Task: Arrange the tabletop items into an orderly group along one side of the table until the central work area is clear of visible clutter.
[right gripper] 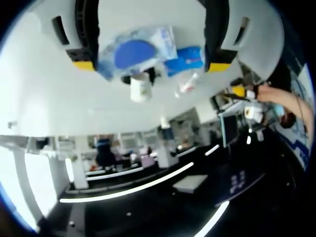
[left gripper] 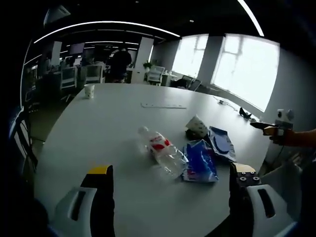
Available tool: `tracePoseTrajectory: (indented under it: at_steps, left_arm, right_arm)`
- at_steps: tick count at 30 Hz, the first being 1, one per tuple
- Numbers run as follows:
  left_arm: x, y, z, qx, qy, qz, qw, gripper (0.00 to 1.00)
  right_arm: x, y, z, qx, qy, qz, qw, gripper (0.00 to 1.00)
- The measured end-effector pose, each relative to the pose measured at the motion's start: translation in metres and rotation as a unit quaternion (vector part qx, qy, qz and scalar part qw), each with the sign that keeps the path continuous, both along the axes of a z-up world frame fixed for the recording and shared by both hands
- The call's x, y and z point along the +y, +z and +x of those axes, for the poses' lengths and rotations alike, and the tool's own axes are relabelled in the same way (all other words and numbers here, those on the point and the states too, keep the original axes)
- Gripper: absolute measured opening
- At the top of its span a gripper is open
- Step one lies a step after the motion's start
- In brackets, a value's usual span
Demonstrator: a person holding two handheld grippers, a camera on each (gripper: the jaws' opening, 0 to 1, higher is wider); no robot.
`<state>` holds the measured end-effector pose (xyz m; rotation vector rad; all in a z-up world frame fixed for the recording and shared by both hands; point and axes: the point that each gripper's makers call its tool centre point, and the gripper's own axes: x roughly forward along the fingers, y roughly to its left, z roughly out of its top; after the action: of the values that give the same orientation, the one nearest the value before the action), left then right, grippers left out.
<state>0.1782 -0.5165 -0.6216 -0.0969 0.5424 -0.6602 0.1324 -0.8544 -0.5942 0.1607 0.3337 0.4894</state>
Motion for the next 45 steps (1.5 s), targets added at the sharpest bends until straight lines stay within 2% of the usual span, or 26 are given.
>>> tracePoseTrajectory:
  at_steps: [17,35,45]
  left_arm:
    - [0.0005,-0.0027,0.0005,0.009,0.004,0.001,1.0000,0.97]
    - [0.0085,-0.0047,-0.0014,0.014,0.018,0.006,0.9997,0.94]
    - [0.0081,-0.0090,-0.0004,0.025,0.019,0.012,0.9994,0.94]
  right_arm:
    - [0.0038,-0.0050,-0.0005,0.010,0.004,-0.005,0.9999,0.84]
    - [-0.0031,-0.0065,-0.0025,0.017,-0.008,0.010,0.9998,0.82]
    - [-0.0055,-0.0089,0.0000,0.020,-0.015,0.023,0.9994,0.80]
